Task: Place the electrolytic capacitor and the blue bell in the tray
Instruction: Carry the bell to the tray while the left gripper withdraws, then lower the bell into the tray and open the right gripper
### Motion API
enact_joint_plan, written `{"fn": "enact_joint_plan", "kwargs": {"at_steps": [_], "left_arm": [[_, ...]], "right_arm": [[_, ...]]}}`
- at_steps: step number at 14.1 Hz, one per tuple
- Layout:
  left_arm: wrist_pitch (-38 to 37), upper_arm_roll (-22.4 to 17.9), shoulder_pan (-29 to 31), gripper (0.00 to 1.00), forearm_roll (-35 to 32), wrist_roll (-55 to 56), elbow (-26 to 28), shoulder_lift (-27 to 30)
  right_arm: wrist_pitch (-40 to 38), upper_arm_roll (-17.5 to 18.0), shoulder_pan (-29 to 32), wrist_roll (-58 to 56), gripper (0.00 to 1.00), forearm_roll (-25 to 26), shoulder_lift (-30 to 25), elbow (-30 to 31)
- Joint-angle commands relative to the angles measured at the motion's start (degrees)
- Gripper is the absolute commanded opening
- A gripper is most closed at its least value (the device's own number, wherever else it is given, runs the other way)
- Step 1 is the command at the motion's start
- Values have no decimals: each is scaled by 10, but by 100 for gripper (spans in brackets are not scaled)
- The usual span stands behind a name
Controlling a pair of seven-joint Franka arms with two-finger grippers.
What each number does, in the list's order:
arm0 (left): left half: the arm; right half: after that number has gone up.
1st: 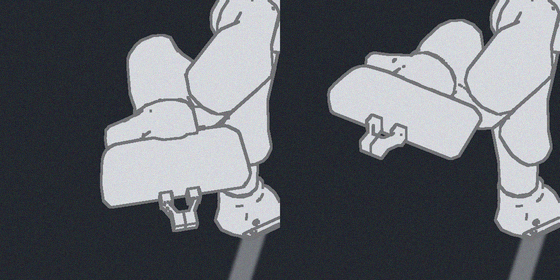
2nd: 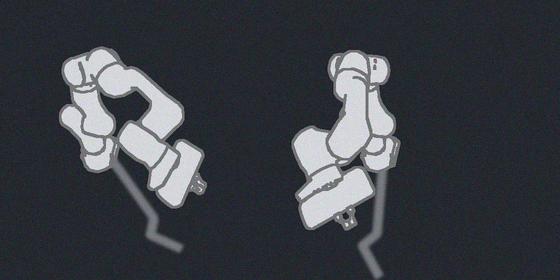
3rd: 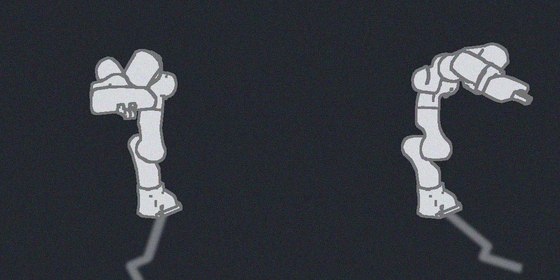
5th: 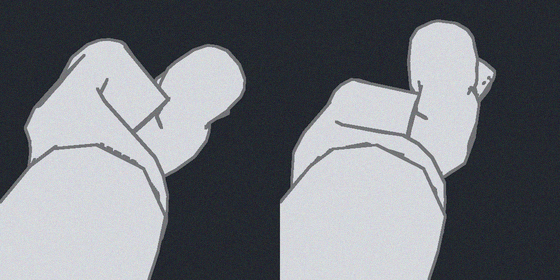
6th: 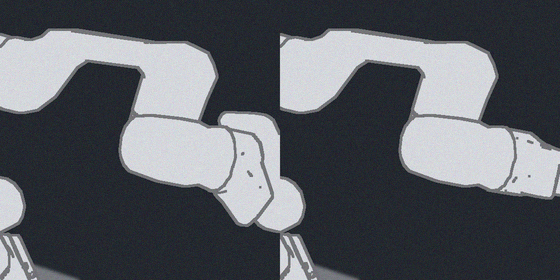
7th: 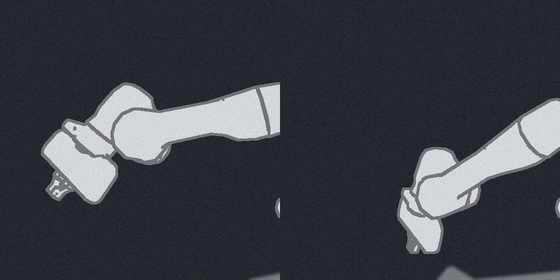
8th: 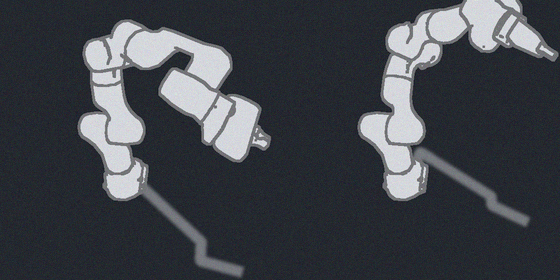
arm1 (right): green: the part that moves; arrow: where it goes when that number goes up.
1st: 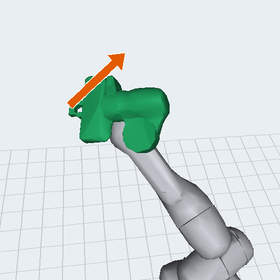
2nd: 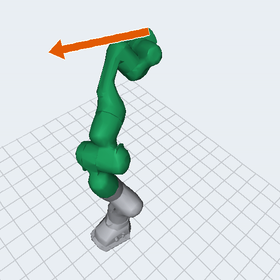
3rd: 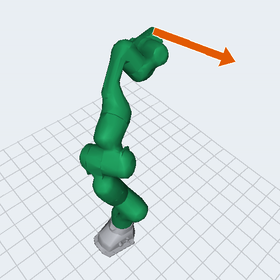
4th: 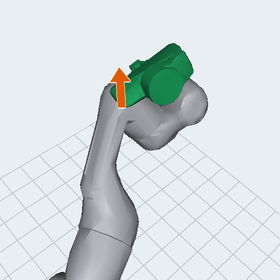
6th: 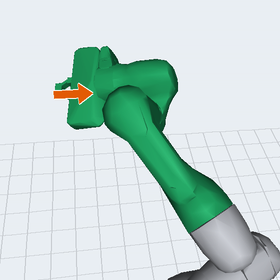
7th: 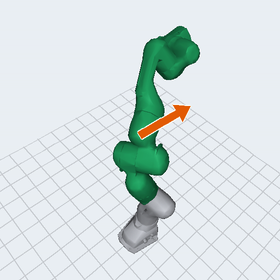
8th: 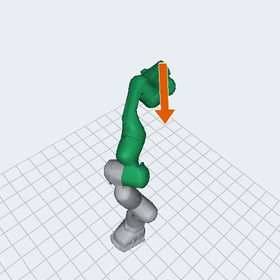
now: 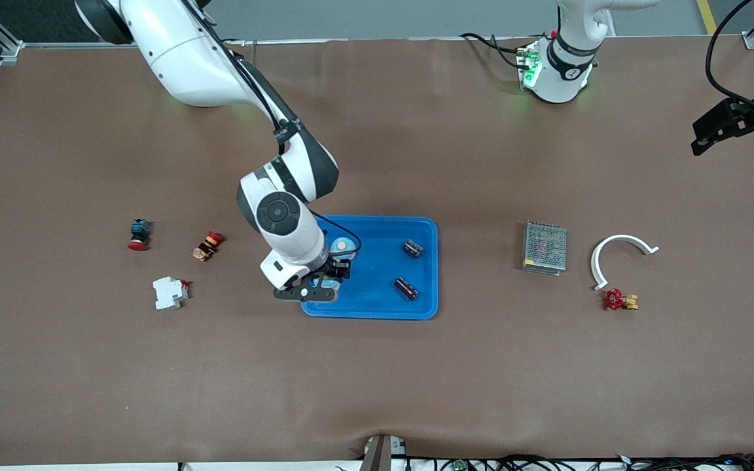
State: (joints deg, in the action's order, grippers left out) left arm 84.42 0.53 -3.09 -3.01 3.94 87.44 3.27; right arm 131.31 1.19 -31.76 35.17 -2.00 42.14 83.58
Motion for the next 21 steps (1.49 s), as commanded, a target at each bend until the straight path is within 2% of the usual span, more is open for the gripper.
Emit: {"fn": "enact_joint_plan", "kwargs": {"at_steps": [1,7,9,21], "left_arm": [[7,-2,-5,100,11,-12,28,24],[48,18,-4,100,14,-11,58,29],[55,18,-4,100,34,-11,62,30],[26,20,-3,100,35,-14,58,38]], "right_arm": [[8,-6,-6,9,37,-5,33,-39],[23,-7,-5,5,37,-2,58,-48],[23,-7,-5,2,37,0,61,-48],[22,-7,-11,-5,40,2,73,-47]]}}
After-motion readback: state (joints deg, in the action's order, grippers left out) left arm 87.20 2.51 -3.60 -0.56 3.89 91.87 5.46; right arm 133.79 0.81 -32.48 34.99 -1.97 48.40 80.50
